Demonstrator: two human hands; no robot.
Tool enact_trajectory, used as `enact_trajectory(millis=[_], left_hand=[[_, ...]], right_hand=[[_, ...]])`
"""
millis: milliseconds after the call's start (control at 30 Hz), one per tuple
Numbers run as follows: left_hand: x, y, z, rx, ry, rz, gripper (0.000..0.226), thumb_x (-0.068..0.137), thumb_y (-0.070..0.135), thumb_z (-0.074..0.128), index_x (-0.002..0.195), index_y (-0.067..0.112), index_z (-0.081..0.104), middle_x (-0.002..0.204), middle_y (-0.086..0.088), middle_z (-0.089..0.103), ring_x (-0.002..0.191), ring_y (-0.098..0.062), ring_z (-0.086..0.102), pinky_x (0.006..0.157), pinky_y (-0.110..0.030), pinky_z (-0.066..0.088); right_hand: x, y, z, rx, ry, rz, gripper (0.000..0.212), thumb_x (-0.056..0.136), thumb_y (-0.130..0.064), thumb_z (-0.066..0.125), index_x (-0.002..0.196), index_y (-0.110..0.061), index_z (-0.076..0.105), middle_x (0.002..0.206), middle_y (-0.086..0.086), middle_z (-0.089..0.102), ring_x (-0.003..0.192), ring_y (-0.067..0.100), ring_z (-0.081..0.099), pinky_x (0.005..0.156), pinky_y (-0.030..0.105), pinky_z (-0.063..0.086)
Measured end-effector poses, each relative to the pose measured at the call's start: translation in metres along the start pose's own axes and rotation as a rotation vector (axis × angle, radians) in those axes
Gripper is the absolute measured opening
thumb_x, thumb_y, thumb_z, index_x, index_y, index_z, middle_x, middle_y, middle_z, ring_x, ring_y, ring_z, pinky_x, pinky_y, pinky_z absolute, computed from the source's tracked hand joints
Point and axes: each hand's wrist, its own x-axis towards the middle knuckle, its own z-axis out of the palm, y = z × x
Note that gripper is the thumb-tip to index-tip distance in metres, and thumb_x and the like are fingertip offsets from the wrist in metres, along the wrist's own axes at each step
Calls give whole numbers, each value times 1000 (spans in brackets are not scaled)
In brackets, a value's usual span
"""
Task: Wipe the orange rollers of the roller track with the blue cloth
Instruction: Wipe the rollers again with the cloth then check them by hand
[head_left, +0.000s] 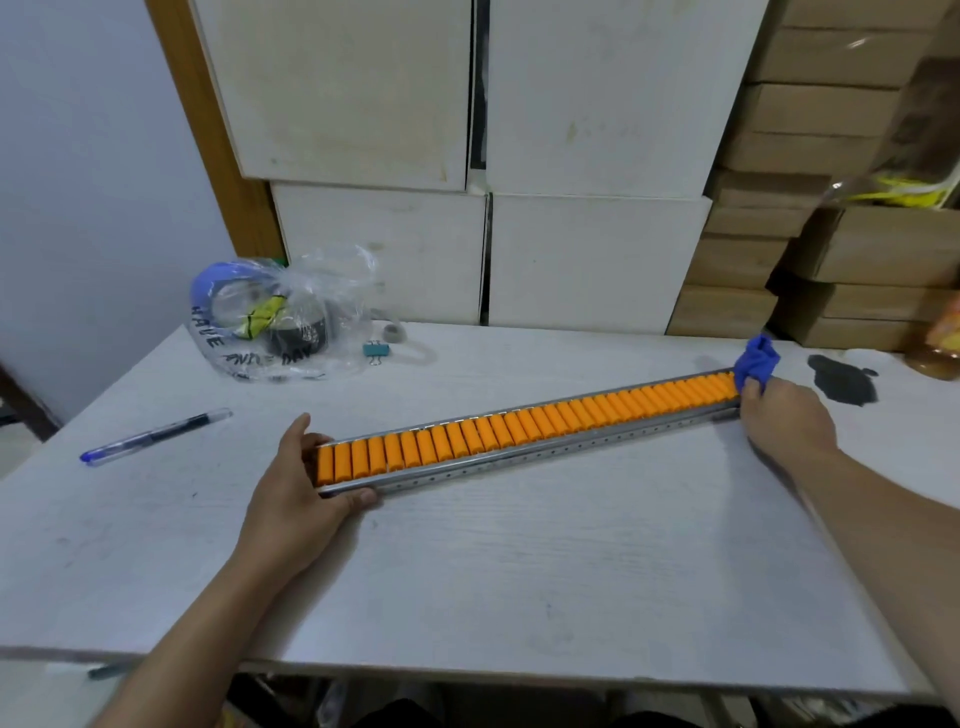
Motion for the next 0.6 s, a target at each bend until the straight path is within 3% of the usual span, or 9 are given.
enact_trajectory(millis=[133,300,367,467,600], left_hand=[[-2,3,-2,1,1,-10,111,60,32,86,146,26,17,132,2,50,107,-13,48,92,-35,40],[-5,6,-5,-23,-14,-15,109,62,30,85,147,29,16,132,3,46,109,-10,46,93,-33,40],[-8,7,-5,-40,-19,-7,106,66,25,83,147,30,14,128,6,45,108,-10,47,92,-30,40],[-8,8,-6,-91,-8,-25,107,64,21,84,146,29,15,122,7,47,105,-11,51,90,-34,47],[-6,7,-6,-194,24,-26,85,63,16,74,136,28,31,105,24,56,96,-2,60,73,-6,41]], right_hand=[[-31,-34,-7,262,149,-151,25,97,-20,38,79,-7,50,76,14,52,68,27,47,60,33,33],[-116,-132,-6,524,-46,-524,13,93,-13,44,82,-16,51,79,0,55,71,16,49,59,29,32],[-158,-172,-3,555,-140,-692,12,91,-11,47,97,-16,56,93,-2,60,86,16,53,70,24,36],[-210,-225,5,524,-225,-864,39,89,-8,52,127,-5,52,127,11,58,118,25,48,98,28,35],[-248,-273,24,349,-285,-1094,50,86,-8,54,135,1,46,138,20,50,128,35,42,111,37,26]])
